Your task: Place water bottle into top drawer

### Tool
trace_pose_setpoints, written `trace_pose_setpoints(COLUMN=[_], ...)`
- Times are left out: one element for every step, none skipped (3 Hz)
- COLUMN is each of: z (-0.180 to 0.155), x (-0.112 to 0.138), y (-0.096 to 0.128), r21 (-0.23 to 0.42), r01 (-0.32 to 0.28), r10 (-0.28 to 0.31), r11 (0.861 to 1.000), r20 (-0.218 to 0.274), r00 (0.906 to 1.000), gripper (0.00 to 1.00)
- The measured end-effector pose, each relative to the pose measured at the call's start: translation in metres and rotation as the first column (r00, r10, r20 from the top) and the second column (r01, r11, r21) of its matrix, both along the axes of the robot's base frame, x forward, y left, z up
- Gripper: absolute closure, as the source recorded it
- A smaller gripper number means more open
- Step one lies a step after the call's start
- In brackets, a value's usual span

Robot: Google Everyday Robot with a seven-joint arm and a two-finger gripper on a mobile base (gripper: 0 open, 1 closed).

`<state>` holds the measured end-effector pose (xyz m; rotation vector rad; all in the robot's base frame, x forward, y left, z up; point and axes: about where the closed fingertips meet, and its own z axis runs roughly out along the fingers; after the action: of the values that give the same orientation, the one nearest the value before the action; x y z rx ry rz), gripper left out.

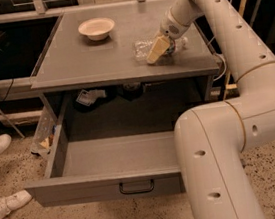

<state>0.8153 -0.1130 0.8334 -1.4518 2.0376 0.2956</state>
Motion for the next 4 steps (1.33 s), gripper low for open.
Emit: trace_pose_setpoints(z=[0.006, 0.085, 0.144, 0.155], x=[-0.003, -0.024, -0.059, -0.079], y=[0.001, -0.042, -0.065, -0.062], r21=[0.000, -0.016, -0.025, -0.039], r01=[0.001, 0.111, 0.199, 0.252], r10=[-0.001, -0.110, -0.195, -0.249], r11=[1.000, 0.994, 0.980, 0.967], r20=[0.001, 0.074, 0.106, 0.078], r00=[1.0000, 0.9912, 0.9750, 0.9654], gripper=[1.00, 1.00, 1.00, 1.00])
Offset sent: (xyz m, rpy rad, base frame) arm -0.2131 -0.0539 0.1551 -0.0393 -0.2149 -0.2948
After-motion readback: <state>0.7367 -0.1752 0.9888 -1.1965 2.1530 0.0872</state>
